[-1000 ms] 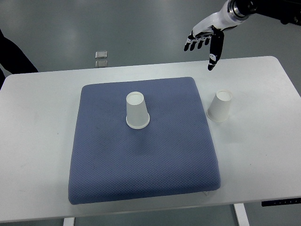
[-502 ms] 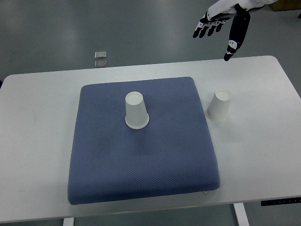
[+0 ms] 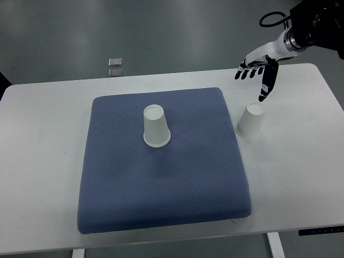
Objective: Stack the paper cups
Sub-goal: 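Lower the right hand and grasp the white cup from its side, then lift the cup with the right hand and carry it over the cushion cup, then lower the held cup onto the upside-down cup on the cushion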
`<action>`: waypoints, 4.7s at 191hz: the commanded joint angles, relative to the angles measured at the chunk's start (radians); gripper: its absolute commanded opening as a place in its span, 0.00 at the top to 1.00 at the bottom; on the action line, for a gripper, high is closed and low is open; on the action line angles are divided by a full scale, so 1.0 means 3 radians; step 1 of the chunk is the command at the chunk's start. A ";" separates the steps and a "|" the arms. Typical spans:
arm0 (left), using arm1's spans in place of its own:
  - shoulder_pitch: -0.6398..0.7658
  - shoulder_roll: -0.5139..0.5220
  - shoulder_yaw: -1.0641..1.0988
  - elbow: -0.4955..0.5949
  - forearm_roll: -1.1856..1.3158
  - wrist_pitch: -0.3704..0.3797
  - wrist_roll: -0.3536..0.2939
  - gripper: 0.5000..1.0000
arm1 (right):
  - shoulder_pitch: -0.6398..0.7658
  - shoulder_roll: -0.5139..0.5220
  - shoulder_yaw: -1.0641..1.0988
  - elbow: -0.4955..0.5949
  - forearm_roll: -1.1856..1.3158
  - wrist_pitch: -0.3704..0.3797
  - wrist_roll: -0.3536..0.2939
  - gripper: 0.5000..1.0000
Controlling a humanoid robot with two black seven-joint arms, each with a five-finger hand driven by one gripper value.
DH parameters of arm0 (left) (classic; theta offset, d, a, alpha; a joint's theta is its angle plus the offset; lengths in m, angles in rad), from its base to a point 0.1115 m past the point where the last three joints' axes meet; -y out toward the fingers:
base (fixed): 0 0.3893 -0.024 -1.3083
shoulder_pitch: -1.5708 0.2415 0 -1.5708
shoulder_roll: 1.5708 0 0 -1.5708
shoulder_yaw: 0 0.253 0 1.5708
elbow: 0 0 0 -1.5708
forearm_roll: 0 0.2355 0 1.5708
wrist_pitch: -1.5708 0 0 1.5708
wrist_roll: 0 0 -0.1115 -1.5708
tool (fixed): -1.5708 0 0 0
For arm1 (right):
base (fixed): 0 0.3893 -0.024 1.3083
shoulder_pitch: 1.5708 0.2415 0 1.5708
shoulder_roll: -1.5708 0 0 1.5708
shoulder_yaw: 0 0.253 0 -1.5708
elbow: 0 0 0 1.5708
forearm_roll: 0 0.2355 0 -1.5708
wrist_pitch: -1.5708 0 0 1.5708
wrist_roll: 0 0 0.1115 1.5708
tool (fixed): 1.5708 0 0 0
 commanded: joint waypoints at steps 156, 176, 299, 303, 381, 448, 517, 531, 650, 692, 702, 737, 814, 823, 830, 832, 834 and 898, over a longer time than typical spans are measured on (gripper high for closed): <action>0.0004 0.0000 0.0010 0.0003 0.0000 0.0005 0.0001 0.00 | -0.0952 0.0414 -0.0025 -0.0693 -0.0412 -0.0752 0.0016 0.16; 0.0004 0.0000 0.0016 -0.0002 0.0000 0.0005 0.0001 0.00 | -0.0983 0.0420 -0.0009 -0.0714 -0.0417 -0.0793 0.0016 0.17; 0.0009 0.0000 0.0016 -0.0002 0.0000 0.0005 0.0001 0.00 | -0.1080 0.0414 -0.0035 -0.0724 -0.0417 -0.0890 0.0021 0.34; 0.0014 0.0000 0.0016 -0.0002 0.0000 0.0005 0.0001 0.00 | -0.1085 0.0414 -0.0040 -0.0724 -0.0417 -0.0900 0.0021 0.35; 0.0019 0.0000 0.0015 0.0013 0.0000 0.0005 0.0001 0.00 | -0.1070 0.0389 -0.0060 -0.0729 -0.0422 -0.0906 0.0026 0.76; 0.0019 0.0000 0.0016 -0.0002 0.0000 0.0005 0.0001 0.00 | 0.0142 -0.0066 -0.0050 -0.0157 -0.0539 -0.0149 0.0021 0.75; 0.0019 0.0000 0.0016 -0.0007 0.0005 0.0005 0.0001 0.00 | 0.1359 -0.0578 -0.0117 0.0958 -0.0493 0.0240 0.0005 0.74; 0.0019 0.0000 0.0016 -0.0002 0.0000 0.0005 0.0001 0.00 | 0.1380 -0.0547 -0.0117 0.0958 -0.0493 0.0240 0.0010 0.74; 0.0019 0.0000 -0.0005 0.0018 0.0000 0.0015 0.0001 0.00 | 0.1651 0.1289 0.0139 0.0273 0.0340 0.0092 0.0021 0.72; 0.0050 0.0000 0.0005 0.0131 0.0000 0.0015 0.0001 0.00 | 0.1272 0.1412 0.0144 -0.0074 0.0309 -0.0072 0.0010 0.72; 0.0055 0.0000 0.0005 0.0131 0.0000 0.0015 0.0001 0.00 | 0.1216 0.1412 0.0144 -0.0115 0.0299 -0.0082 0.0005 0.72; 0.0066 0.0000 0.0010 0.0125 0.0000 0.0015 -0.0004 0.00 | 0.1063 0.1412 0.0103 -0.0177 0.0274 -0.0103 0.0000 0.68; 0.0066 0.0000 0.0010 0.0131 0.0000 0.0015 0.0001 0.00 | 0.0868 0.1412 0.0103 -0.0264 0.0248 -0.0185 0.0000 0.65; 0.0066 0.0000 0.0010 0.0131 0.0000 0.0020 0.0001 0.00 | 0.0823 0.1412 0.0103 -0.0269 0.0243 -0.0185 0.0000 0.64; 0.0066 0.0000 0.0010 0.0136 0.0000 0.0015 -0.0004 0.00 | 0.0807 0.1412 0.0103 -0.0269 0.0233 -0.0190 0.0000 0.64; 0.0066 0.0000 0.0010 0.0136 0.0000 0.0015 0.0001 0.00 | 0.0802 0.1412 0.0103 -0.0269 0.0223 -0.0190 0.0000 0.64; 0.0066 0.0000 0.0010 0.0136 0.0000 0.0020 0.0001 0.00 | 0.0797 0.1412 0.0103 -0.0269 0.0217 -0.0190 0.0000 0.64; 0.0066 0.0000 0.0010 0.0136 0.0000 0.0020 0.0001 0.00 | 0.0695 0.1412 0.0103 -0.0269 0.0141 -0.0185 0.0000 0.63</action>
